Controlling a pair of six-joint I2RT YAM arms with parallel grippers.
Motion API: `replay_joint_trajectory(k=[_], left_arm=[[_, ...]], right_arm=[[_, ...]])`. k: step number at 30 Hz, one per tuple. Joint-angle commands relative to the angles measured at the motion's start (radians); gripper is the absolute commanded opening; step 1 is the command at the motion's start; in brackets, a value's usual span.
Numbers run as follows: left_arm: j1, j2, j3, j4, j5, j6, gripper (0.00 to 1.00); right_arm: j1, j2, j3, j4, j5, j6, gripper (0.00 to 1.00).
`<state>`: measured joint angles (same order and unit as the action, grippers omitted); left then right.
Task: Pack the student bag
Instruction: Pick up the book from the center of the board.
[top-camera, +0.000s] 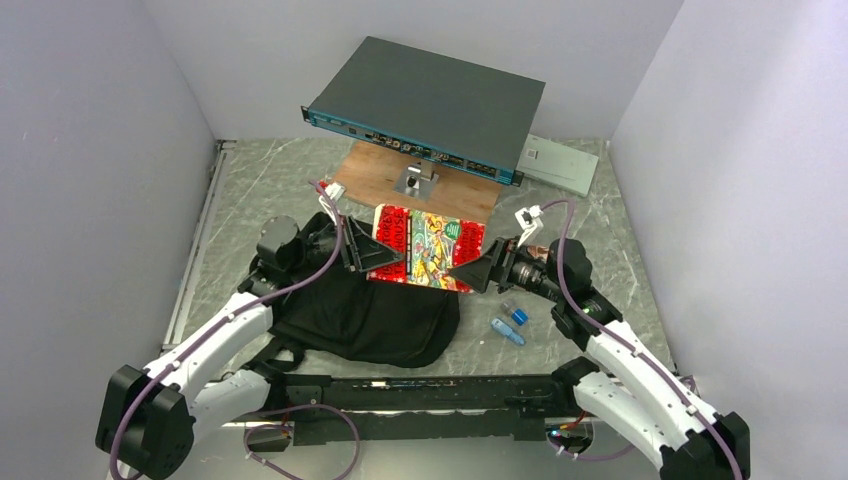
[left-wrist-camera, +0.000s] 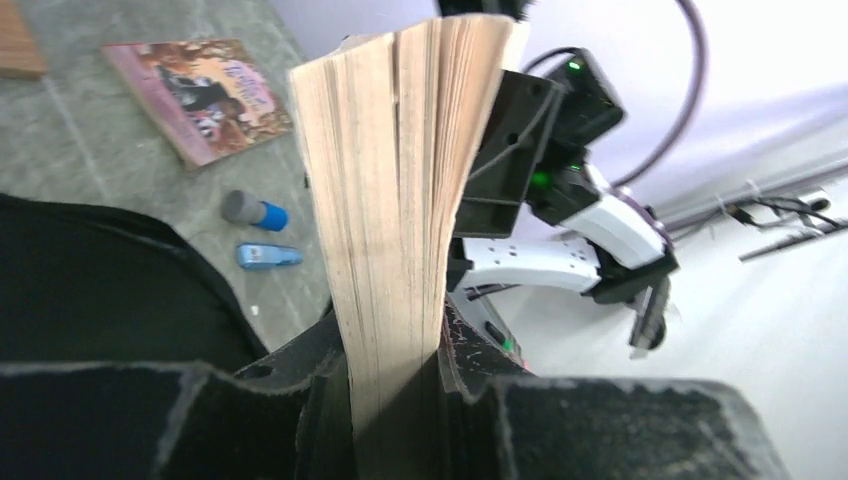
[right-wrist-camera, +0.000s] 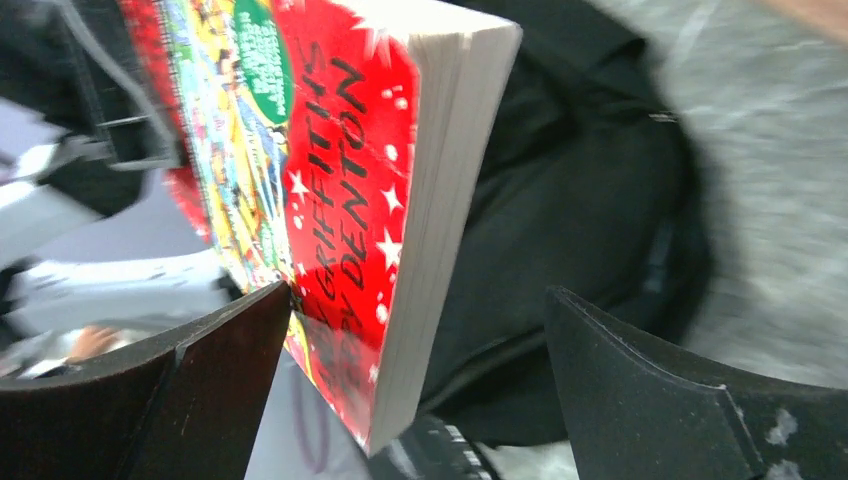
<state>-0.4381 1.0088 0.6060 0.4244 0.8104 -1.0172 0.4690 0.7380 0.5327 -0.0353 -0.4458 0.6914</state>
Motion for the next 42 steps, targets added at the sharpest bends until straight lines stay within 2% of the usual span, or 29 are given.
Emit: replay_joint_trajectory(k=[1,5,7,9,12,17,21,23,25,26,27,28,29,31,32,33,35,36,38,42], left_arm=[[0.008,-0.034,-0.021,0.335,0.141,-0.182,0.00],[0.010,-0.034,-0.036,0.393,0.149,-0.233,0.00],[0.010,-0.030,-0.041,0.454,0.155,-0.275,0.00],[0.010,-0.027,-0.054,0.528,0.162,-0.314,0.00],[0.010,-0.028,-0.058,0.527,0.157,-0.315,0.00],[-0.003,-0.042,-0.042,0.491,0.134,-0.284,0.00],[-0.061,-0.039,-0.020,0.305,0.091,-0.155,0.00],[-0.096,-0.020,-0.001,0.252,0.055,-0.133,0.00],[-0.121,-0.009,-0.008,0.263,0.033,-0.118,0.00],[-0.127,-0.006,-0.011,0.249,0.019,-0.105,0.00],[-0.129,-0.006,-0.015,0.229,0.000,-0.090,0.00],[-0.129,-0.008,-0.017,0.199,-0.022,-0.076,0.01],[-0.129,-0.013,-0.012,0.150,-0.043,-0.054,0.07],[-0.129,-0.031,0.024,-0.051,-0.108,0.035,0.27],[-0.131,-0.045,0.051,-0.191,-0.174,0.114,0.43],[-0.131,-0.058,0.081,-0.339,-0.254,0.149,0.51],[-0.138,-0.085,0.111,-0.548,-0.407,0.241,0.73],[-0.155,-0.102,0.114,-0.616,-0.503,0.276,0.83],[-0.208,-0.122,0.109,-0.682,-0.614,0.342,0.87],[-0.382,-0.082,0.120,-0.715,-0.761,0.392,0.88]], right_arm=[[-0.030,0.013,-0.068,0.488,-0.352,0.244,0.97],[-0.068,0.036,-0.118,0.682,-0.432,0.403,0.89],[-0.075,0.062,-0.129,0.793,-0.475,0.498,0.81],[-0.076,0.079,-0.165,0.938,-0.483,0.586,0.77],[-0.078,0.099,-0.195,1.059,-0.475,0.658,0.67],[-0.077,0.100,-0.209,1.140,-0.457,0.722,0.52],[-0.075,0.059,-0.191,1.050,-0.433,0.669,0.42],[-0.073,0.057,-0.175,1.019,-0.421,0.675,0.30],[-0.071,0.063,-0.173,1.065,-0.441,0.697,0.17],[-0.070,0.060,-0.180,1.086,-0.448,0.703,0.05],[-0.071,0.051,-0.189,1.077,-0.447,0.699,0.00],[-0.072,0.038,-0.192,1.039,-0.440,0.683,0.00],[-0.072,0.018,-0.191,0.985,-0.430,0.652,0.00],[-0.072,-0.048,-0.173,0.807,-0.392,0.561,0.00],[-0.073,-0.085,-0.137,0.651,-0.350,0.481,0.00],[-0.073,-0.125,-0.080,0.431,-0.278,0.360,0.00],[-0.072,-0.191,0.053,-0.014,-0.024,0.162,0.00],[-0.072,-0.212,0.096,-0.163,0.089,0.100,0.00],[-0.072,-0.239,0.153,-0.341,0.296,0.012,0.00],[-0.072,-0.211,0.258,-0.556,0.481,-0.093,0.00]])
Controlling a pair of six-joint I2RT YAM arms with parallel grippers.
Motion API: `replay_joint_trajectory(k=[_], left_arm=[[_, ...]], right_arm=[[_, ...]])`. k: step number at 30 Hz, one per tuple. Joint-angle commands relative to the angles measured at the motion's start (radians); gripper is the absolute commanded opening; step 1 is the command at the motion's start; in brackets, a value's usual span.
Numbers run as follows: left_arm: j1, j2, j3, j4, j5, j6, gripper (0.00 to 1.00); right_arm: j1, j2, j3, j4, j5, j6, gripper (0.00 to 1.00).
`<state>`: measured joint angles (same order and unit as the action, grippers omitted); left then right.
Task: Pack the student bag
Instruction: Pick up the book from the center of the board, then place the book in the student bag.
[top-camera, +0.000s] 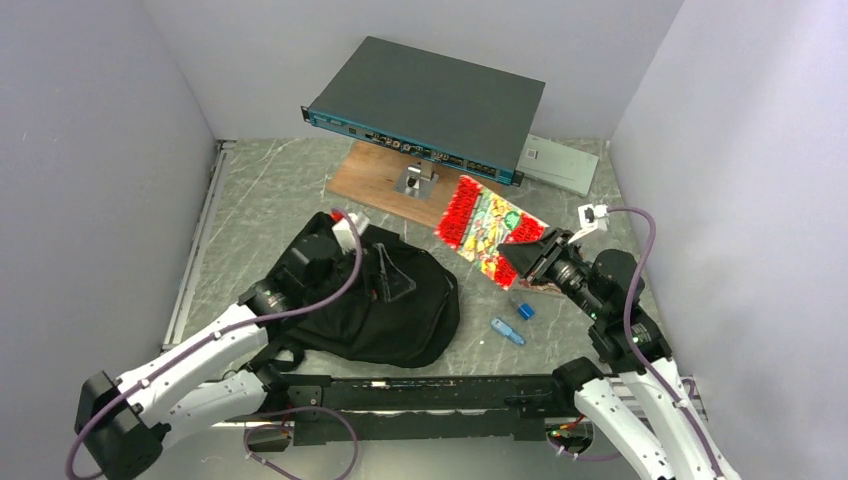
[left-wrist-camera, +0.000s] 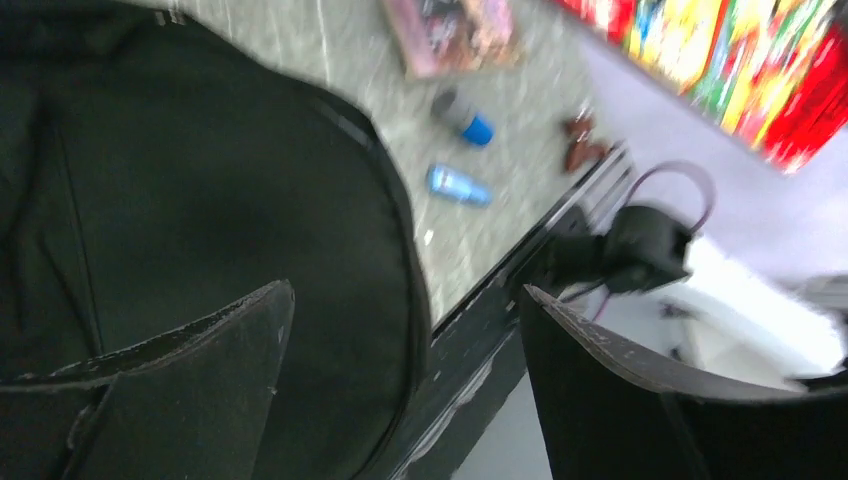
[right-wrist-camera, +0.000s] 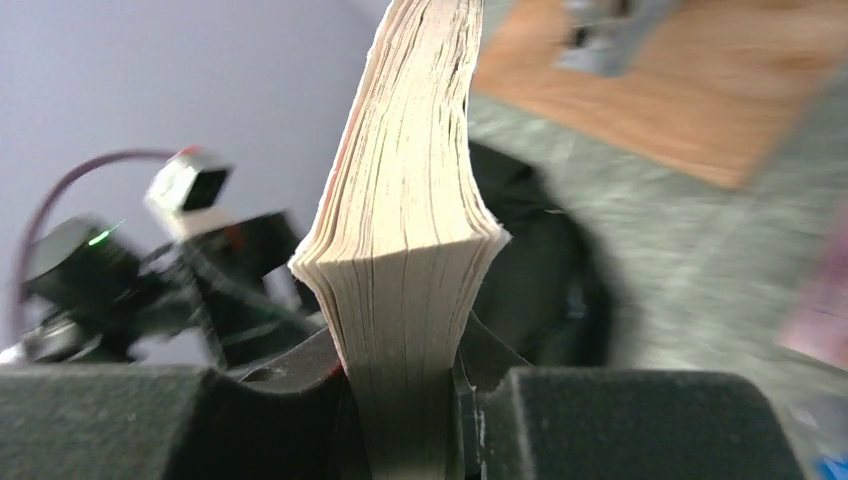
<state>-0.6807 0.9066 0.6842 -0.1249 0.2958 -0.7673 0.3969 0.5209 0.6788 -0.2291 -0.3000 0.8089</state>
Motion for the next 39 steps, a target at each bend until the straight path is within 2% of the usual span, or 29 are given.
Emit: replay_joint_trajectory(k=[1,6,8,12,16,19,21,24,27,29,34,36,39], left_arm=[[-0.203,0.045,0.055,-0.166,-0.286,0.155,0.90],[-0.451,0.289,0.205,-0.227,-0.541,0.243,0.96],[-0.493,0.411,0.292,-0.292,-0.607,0.266,0.96],[-0.505,0.591,0.439,-0.420,-0.697,0.281,0.94],[-0.505,0.653,0.455,-0.416,-0.701,0.310,0.85],[-0.505,0.674,0.459,-0.428,-0.737,0.322,0.71],[-0.505,0.684,0.481,-0.469,-0.788,0.328,0.53],[-0.505,0.675,0.512,-0.534,-0.874,0.346,0.34],[-0.503,0.618,0.509,-0.562,-0.956,0.337,0.12],[-0.490,0.564,0.493,-0.551,-0.978,0.337,0.01],[-0.438,0.422,0.481,-0.551,-1.011,0.326,0.00],[-0.422,0.374,0.478,-0.554,-1.036,0.327,0.00],[-0.416,0.301,0.467,-0.540,-1.057,0.337,0.00]], right_arm=[[0.000,0.010,0.123,-0.380,0.352,-0.227,0.00],[0.000,-0.029,0.130,-0.395,0.372,-0.265,0.00],[0.000,-0.046,0.122,-0.387,0.381,-0.267,0.00],[0.000,-0.036,0.136,-0.390,0.359,-0.267,0.00],[0.000,-0.036,0.125,-0.408,0.321,-0.275,0.00],[0.000,-0.054,0.107,-0.401,0.321,-0.273,0.00],[0.000,-0.051,0.116,-0.402,0.306,-0.282,0.00],[0.000,-0.037,0.114,-0.389,0.233,-0.289,0.00],[0.000,0.004,0.123,-0.398,0.130,-0.269,0.00],[0.000,0.029,0.114,-0.387,0.075,-0.241,0.00],[0.000,0.111,0.102,-0.331,-0.130,-0.136,0.00],[0.000,0.121,0.047,-0.234,-0.234,-0.051,0.00],[0.000,0.130,-0.089,0.006,-0.390,0.128,0.00]])
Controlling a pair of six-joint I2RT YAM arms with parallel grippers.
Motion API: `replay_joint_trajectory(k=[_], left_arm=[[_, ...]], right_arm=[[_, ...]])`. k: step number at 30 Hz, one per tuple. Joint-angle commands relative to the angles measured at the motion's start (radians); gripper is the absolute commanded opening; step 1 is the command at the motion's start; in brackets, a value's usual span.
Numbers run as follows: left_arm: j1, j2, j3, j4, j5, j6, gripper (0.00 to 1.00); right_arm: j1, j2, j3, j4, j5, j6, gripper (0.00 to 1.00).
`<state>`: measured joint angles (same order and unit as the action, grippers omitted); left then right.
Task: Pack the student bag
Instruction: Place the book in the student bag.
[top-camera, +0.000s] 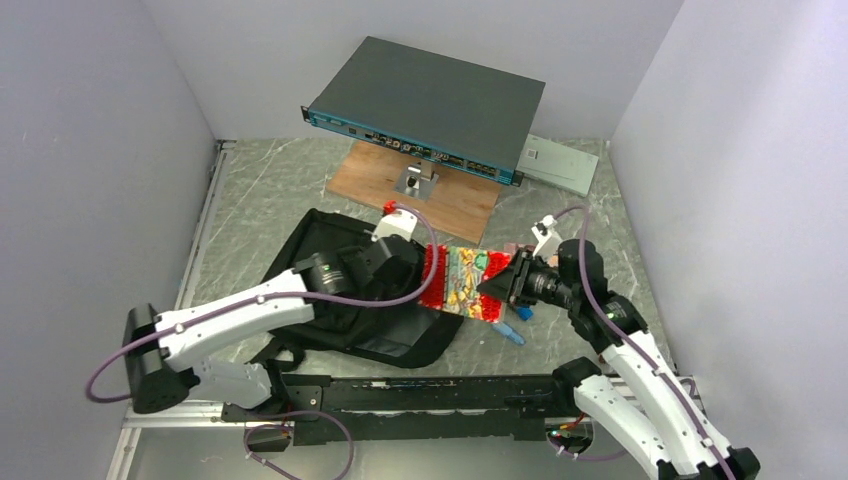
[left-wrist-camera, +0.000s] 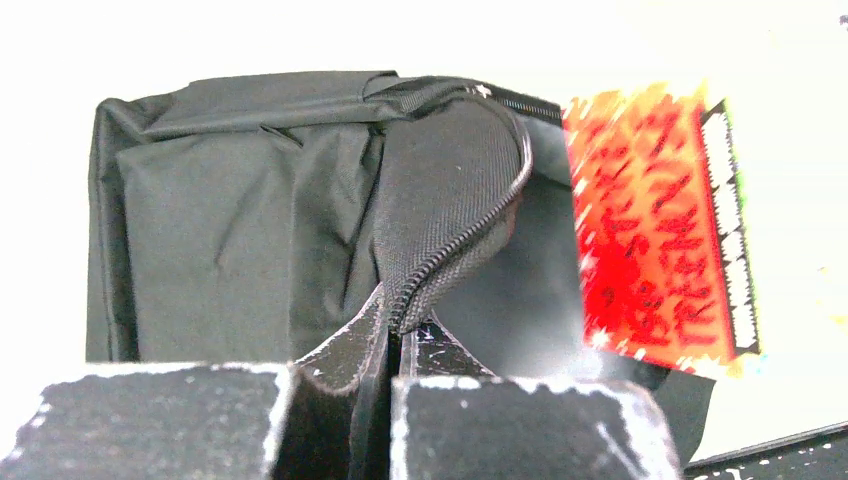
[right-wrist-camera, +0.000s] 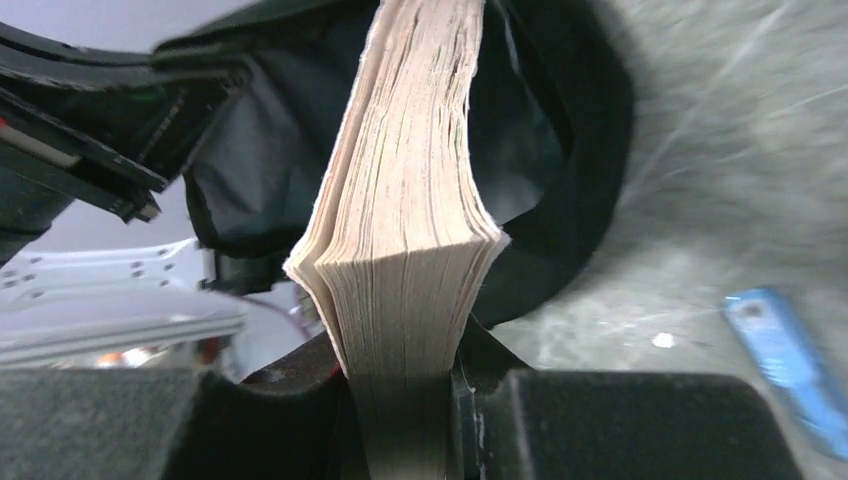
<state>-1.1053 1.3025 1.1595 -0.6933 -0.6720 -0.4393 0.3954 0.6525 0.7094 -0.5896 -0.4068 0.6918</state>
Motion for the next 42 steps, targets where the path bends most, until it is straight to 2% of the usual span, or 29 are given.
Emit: replay_joint_trajectory(k=[1,3,6,13,16,20,23,30,33,35,37,38,42], left_arm=[[0.009,-0.121,-0.022,0.061,-0.076,0.031,0.00],[0.013,-0.159,-0.035,0.111,-0.033,0.069,0.00],[0.015,-0.183,-0.027,0.138,0.021,0.102,0.00],[0.016,-0.167,0.012,0.097,0.065,0.094,0.00],[0.016,-0.173,0.020,0.103,0.114,0.104,0.00],[0.015,-0.176,0.010,0.136,0.184,0.123,0.00],[0.014,-0.160,0.048,0.076,0.200,0.106,0.00],[0.016,-0.177,0.033,0.113,0.208,0.112,0.00],[0.016,-0.166,0.040,0.102,0.159,0.090,0.00],[0.016,-0.159,0.046,0.096,0.145,0.077,0.00],[0.017,-0.160,0.037,0.107,0.132,0.074,0.00],[0.017,-0.161,0.028,0.118,0.126,0.075,0.00],[0.019,-0.158,0.018,0.129,0.141,0.076,0.00]], right_arm=[[0.003,0.006,-0.167,0.459,-0.314,0.307,0.00],[0.012,0.036,-0.230,0.613,-0.333,0.395,0.00],[0.076,0.095,-0.269,0.728,-0.302,0.450,0.00],[0.337,0.311,-0.247,0.901,-0.033,0.524,0.00],[0.348,0.390,-0.300,1.060,0.056,0.630,0.00],[0.350,0.479,-0.295,1.198,0.133,0.659,0.00],[0.363,0.534,-0.302,1.298,0.172,0.716,0.00],[0.418,0.771,-0.168,1.338,0.174,0.704,0.00],[0.464,0.898,-0.131,1.374,0.194,0.658,0.01],[0.486,0.969,-0.148,1.443,0.219,0.646,0.18],[0.488,1.039,-0.175,1.538,0.199,0.655,0.43],[0.483,1.069,-0.182,1.570,0.176,0.657,0.51],[0.471,1.053,-0.185,1.456,0.148,0.583,0.70]])
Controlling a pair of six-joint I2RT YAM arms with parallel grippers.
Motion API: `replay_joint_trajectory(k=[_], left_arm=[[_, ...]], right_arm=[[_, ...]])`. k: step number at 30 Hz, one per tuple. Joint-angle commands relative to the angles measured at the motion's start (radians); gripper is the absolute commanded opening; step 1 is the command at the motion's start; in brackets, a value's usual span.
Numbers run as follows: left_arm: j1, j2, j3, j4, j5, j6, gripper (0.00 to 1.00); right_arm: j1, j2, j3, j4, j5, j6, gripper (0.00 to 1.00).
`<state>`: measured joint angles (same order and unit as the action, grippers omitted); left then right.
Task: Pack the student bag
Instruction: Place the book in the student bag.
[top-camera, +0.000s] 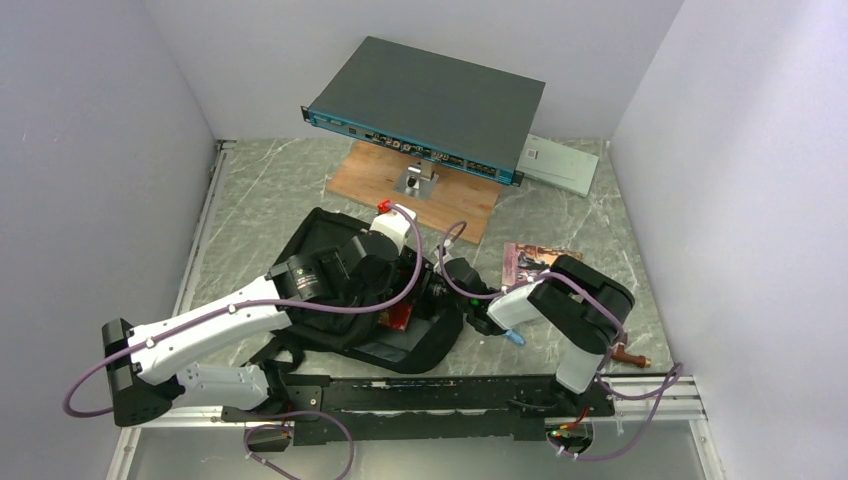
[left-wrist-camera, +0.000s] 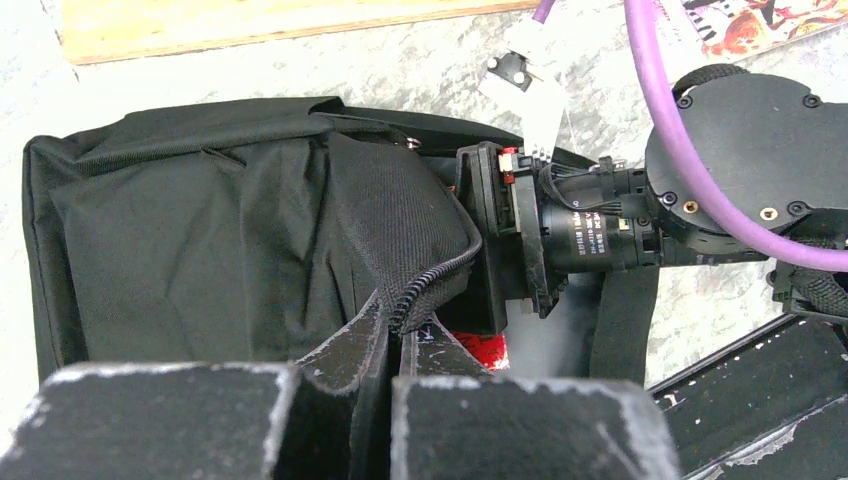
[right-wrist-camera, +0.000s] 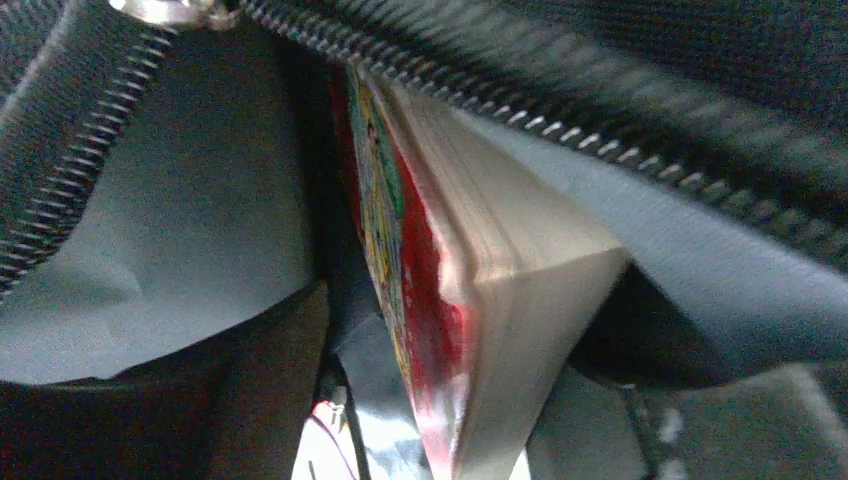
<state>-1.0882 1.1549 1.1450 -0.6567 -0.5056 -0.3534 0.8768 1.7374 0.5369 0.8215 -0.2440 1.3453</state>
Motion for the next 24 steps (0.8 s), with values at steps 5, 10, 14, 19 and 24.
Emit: replay_joint_trajectory(k=[5,10,14,19,24], left_arm=[[0.001,-0.016,0.005,0.100,0.012,-0.029,0.00],[0.002,-0.021,-0.002,0.111,0.029,-0.013,0.00],[0.002,-0.012,0.008,0.094,0.043,-0.012,0.00],[0.002,-0.013,-0.009,0.111,0.067,-0.036,0.00],[0.002,-0.035,-0.010,0.102,0.034,-0.015,0.00]], right_arm=[[-0.008,-0.117,-0.047,-0.123,-0.030,-0.151,0.81],[-0.004,-0.175,-0.106,-0.128,-0.024,-0.169,0.77],[0.007,-0.161,-0.052,-0.115,-0.027,-0.213,0.52],[0.032,-0.050,0.073,0.011,-0.024,-0.198,0.19],[0.038,0.091,0.187,0.067,-0.028,-0.190,0.20]])
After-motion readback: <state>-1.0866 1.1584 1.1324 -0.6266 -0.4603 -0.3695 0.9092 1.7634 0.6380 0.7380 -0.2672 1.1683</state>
